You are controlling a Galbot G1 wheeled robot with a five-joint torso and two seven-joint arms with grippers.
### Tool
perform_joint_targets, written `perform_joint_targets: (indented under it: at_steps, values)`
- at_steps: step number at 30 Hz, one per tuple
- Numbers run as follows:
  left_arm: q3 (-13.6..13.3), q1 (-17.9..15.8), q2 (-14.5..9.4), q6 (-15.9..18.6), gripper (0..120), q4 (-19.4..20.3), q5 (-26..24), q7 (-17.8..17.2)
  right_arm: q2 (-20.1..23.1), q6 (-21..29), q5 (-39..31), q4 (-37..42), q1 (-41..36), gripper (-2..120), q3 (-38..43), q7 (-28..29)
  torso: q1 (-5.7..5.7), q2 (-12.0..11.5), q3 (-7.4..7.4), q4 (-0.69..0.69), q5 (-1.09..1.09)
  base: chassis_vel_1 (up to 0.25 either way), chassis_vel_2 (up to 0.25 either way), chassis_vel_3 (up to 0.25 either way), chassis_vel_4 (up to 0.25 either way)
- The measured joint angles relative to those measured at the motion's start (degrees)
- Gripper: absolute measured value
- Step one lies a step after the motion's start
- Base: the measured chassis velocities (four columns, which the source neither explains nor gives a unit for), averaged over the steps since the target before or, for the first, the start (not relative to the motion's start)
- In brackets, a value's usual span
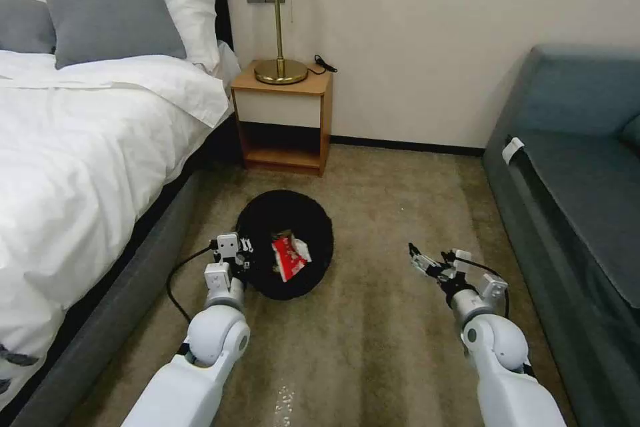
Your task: Pick up the trash bin, then pick up the garbage on the floor and place it into the trash bin.
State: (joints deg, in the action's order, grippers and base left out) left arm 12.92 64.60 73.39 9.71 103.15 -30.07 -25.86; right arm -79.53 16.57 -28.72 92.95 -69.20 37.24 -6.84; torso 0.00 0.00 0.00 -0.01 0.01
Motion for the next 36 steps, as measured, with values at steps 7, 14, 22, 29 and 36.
perform_joint_targets:
  at_steps: [7,14,22,29,36]
  values:
    - [2.65,-1.89,4.54,-1.26,4,-1.32,-15.10,-1.90,0.06,0.11,0.57,-0.08,-0.98,100,2.09,0.32,0.00,0.00,0.00,0.00,0.00,0.000,0.000,0.000,0.000]
    - [4.31,-3.25,5.32,-3.26,4,-5.85,-21.54,-3.42,-0.24,0.13,0.80,0.34,-1.59,100,4.01,0.42,0.00,0.00,0.00,0.01,-0.01,0.000,0.000,0.000,0.000]
    - [4.17,-4.56,5.38,-4.91,4,-10.00,-25.19,-3.72,-0.77,0.13,0.94,1.63,-3.13,100,5.62,0.42,0.00,0.00,0.00,0.01,-0.01,0.000,0.000,0.000,0.000]
    - [3.75,-5.60,5.78,-5.27,4,-13.84,-26.91,-3.64,-1.25,0.04,0.98,2.61,-4.17,100,6.68,0.37,0.00,0.00,0.00,0.01,-0.01,0.000,0.000,0.000,0.000]
    - [3.67,-6.12,5.48,-5.30,16,-15.16,-26.89,-4.04,-1.51,-0.11,0.98,3.40,-4.96,100,7.44,0.26,0.00,0.00,0.00,0.00,-0.01,0.000,0.000,0.000,0.000]
